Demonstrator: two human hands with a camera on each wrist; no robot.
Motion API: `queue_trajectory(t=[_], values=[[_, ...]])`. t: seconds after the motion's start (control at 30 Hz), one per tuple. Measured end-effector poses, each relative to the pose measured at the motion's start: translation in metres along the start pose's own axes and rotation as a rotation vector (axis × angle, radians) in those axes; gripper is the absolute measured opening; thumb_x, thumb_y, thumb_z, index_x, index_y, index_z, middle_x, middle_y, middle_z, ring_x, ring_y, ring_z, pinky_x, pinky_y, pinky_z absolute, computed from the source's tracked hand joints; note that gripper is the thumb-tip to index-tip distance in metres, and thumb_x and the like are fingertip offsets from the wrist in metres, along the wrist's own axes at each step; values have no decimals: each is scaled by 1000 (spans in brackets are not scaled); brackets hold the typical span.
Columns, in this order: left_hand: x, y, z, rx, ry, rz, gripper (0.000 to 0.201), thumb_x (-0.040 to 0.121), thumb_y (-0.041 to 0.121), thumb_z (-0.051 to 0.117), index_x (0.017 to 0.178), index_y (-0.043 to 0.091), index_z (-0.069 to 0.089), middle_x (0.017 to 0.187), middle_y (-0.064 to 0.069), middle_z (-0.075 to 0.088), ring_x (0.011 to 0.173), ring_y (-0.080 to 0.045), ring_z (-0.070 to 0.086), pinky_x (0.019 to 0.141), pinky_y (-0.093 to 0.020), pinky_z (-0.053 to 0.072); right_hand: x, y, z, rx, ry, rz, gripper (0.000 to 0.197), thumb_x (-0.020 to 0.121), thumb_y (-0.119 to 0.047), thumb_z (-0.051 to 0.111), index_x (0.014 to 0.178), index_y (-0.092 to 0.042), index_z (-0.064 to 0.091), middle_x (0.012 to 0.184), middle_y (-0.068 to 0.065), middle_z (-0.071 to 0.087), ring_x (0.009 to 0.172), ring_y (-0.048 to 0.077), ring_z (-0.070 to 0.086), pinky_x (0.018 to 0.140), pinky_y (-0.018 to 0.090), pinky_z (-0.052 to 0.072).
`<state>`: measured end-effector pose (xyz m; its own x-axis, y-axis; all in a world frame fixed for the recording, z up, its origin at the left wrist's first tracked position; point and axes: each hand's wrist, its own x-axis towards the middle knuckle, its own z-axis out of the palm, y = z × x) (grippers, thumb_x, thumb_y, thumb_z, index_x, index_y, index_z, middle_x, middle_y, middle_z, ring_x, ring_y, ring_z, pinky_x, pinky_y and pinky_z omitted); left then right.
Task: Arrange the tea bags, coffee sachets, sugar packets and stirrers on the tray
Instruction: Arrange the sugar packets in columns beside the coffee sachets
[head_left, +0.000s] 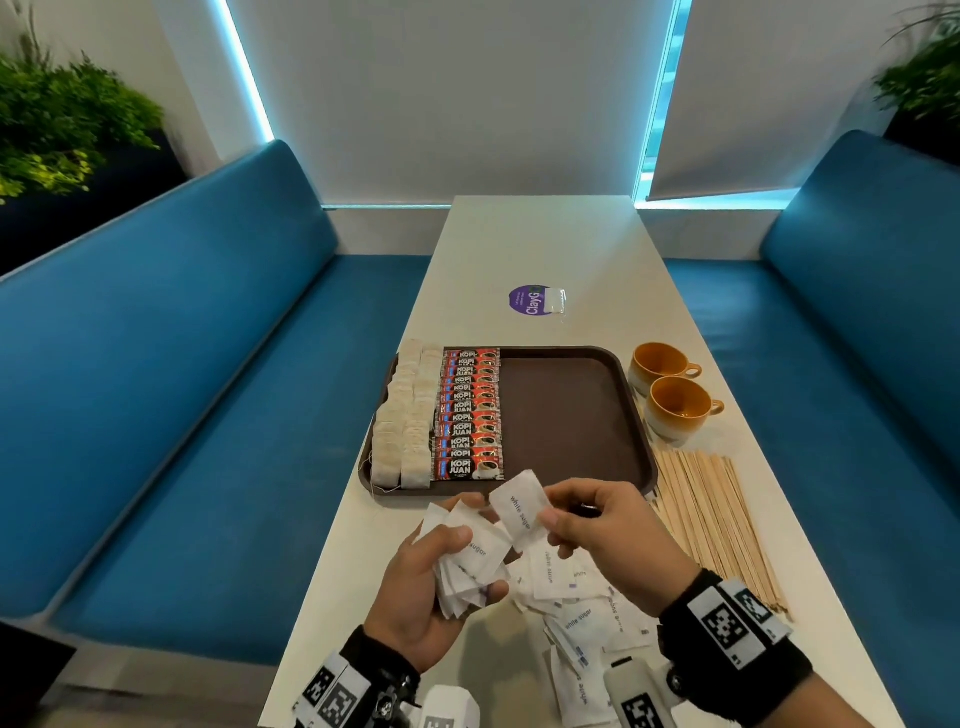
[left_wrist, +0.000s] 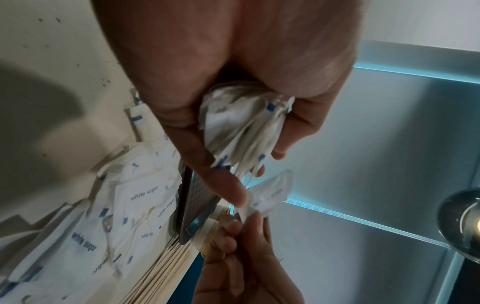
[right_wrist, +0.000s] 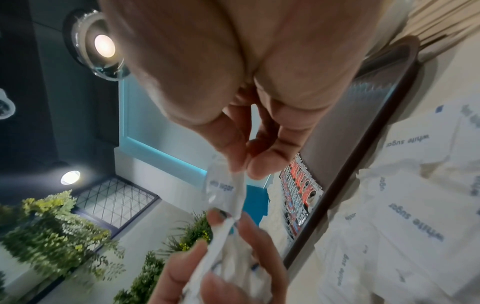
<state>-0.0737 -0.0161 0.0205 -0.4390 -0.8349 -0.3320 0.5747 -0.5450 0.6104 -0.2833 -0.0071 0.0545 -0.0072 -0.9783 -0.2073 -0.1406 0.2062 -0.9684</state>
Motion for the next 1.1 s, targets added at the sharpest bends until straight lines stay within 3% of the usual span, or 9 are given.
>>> queue_trajectory(t=[0.1,0.2,0.27,0.37,0.43,0.57,0.67,0.87,1.1], values=[[1,0,1,15,37,-42,24,73,9,67,94,12,59,99,-14,65,85,-41,65,52,-34,52,0,-4,-4,86,26,-49,11,93,-14,72,96,-19,81,87,9,75,66,14,59,64,25,54],[1,-2,6,79,27,-115,18,85,20,72,95,12,59,89,-11,60,76,-34,63,50,-29,48,-1,-6,-7,195,-54,-95,14,95,-5,67,96,-9,81,86,18,72,69,22,59,64,31,53],[0,-2,9,136,-6,-165,27,91,34,70,102,10,62,90,-14,60,74,-33,62,50,-28,46,-1,-7,-7,294,-104,-104,19,92,-7,62,90,1,79,85,19,70,74,26,61,65,32,54],[1,-4,12,206,-58,-194,55,86,47,71,119,4,63,96,-25,61,73,-33,63,51,-30,48,-3,-9,-7,253,-110,-117,23,86,-20,64,86,-4,80,86,12,73,80,22,65,68,27,55],[2,-4,13,211,-58,-152,52,83,39,74,120,5,59,99,-25,59,74,-36,62,53,-32,48,-4,-9,-7,139,-101,-131,9,86,-12,72,88,-11,80,87,5,74,81,18,67,73,28,57],[3,-1,14,246,-34,-90,37,81,23,76,110,11,57,101,-25,60,77,-38,62,55,-36,50,-4,-8,-9,31,-74,-97,27,85,9,71,94,-15,78,96,0,76,97,22,71,89,40,62],[3,1,15,322,-21,-59,30,81,27,77,99,9,61,96,-25,61,77,-37,62,56,-36,52,-3,-9,-10,28,-58,-123,28,85,7,74,103,-16,76,98,0,76,95,26,71,82,42,64],[4,-1,17,434,53,-13,27,80,27,80,97,11,65,91,-20,64,79,-35,65,58,-40,56,-1,-10,-14,-34,-32,-171,28,89,-2,76,110,-21,69,97,-4,77,93,14,73,72,26,60],[5,-4,21,401,146,42,27,77,23,79,95,9,64,84,-24,65,75,-35,63,61,-41,56,4,-4,-14,1,43,-56,33,85,-8,81,112,-18,66,90,11,76,76,29,74,68,37,64]])
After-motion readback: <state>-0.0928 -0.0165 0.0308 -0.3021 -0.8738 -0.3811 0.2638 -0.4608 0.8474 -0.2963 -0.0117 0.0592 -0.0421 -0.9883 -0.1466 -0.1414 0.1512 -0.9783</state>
